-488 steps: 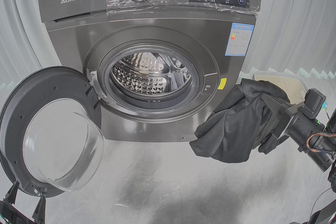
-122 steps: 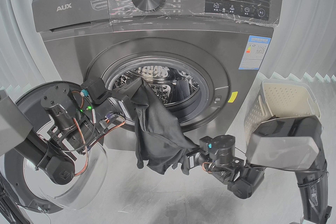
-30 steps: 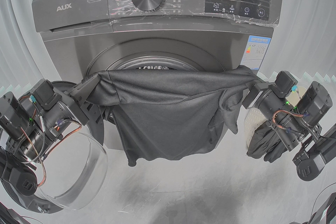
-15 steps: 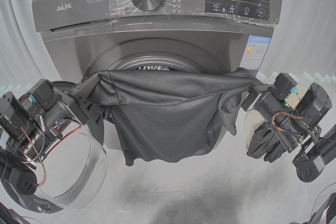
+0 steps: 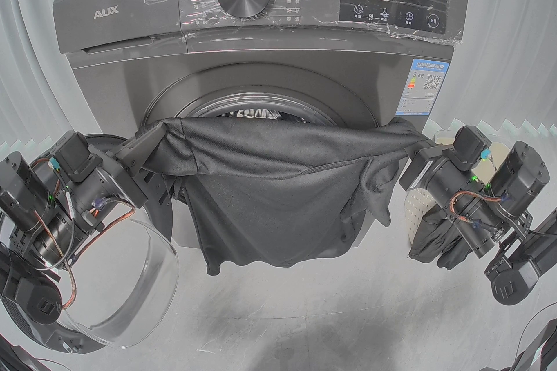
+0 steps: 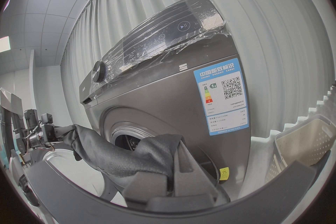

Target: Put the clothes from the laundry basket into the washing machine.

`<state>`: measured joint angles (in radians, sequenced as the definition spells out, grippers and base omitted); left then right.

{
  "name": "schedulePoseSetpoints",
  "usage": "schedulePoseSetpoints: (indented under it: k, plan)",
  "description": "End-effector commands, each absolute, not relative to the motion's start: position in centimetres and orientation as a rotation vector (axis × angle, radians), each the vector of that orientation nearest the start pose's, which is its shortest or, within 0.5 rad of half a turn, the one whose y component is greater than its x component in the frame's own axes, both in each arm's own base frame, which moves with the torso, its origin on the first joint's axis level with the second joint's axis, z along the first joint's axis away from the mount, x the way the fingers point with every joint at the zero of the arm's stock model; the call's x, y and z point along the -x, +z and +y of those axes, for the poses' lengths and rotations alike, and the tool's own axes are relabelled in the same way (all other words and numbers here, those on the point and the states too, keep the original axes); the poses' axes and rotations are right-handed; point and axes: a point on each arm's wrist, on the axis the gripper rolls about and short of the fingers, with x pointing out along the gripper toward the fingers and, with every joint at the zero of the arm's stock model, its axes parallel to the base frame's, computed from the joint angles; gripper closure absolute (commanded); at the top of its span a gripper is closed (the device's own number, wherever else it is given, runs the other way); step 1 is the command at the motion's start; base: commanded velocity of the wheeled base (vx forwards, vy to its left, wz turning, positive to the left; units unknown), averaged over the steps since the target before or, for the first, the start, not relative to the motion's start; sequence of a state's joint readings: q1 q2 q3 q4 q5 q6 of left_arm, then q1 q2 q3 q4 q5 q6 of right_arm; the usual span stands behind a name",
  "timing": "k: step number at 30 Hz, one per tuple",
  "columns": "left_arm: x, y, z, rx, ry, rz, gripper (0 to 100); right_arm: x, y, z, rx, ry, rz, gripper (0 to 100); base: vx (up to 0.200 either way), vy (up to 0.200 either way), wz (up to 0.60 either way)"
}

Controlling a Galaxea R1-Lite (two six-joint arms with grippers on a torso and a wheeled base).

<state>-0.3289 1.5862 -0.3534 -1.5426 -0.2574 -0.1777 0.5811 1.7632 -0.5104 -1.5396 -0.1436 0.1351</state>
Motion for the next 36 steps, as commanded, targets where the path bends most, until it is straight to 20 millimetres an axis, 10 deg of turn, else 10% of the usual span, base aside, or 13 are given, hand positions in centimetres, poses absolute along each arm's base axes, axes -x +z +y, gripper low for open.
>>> schedulePoseSetpoints:
  k: [1, 2, 21, 36]
  plan:
    - [-21.7, 19.2, -8.2, 0.184, -0.615, -0.263, 100, -23.5, 18.0, 15.4, -0.242, 0.465, -0.232, 100, 0.0, 0.0, 0.0]
    - [-21.7, 19.2, -8.3, 0.186, -0.619, -0.265, 100, -23.4, 17.9, 15.4, -0.241, 0.465, -0.227, 0, 0.0, 0.0, 0.0]
    - [-22.3, 22.0, -12.0, 0.23, -0.628, -0.315, 100, -18.5, 7.5, 13.6, -0.046, 0.53, 0.261, 0, 0.0, 0.0, 0.0]
    - [-21.9, 21.9, -13.3, 0.242, -0.667, -0.303, 100, -22.3, 4.9, 18.0, -0.045, 0.56, 0.263, 0, 0.0, 0.0, 0.0]
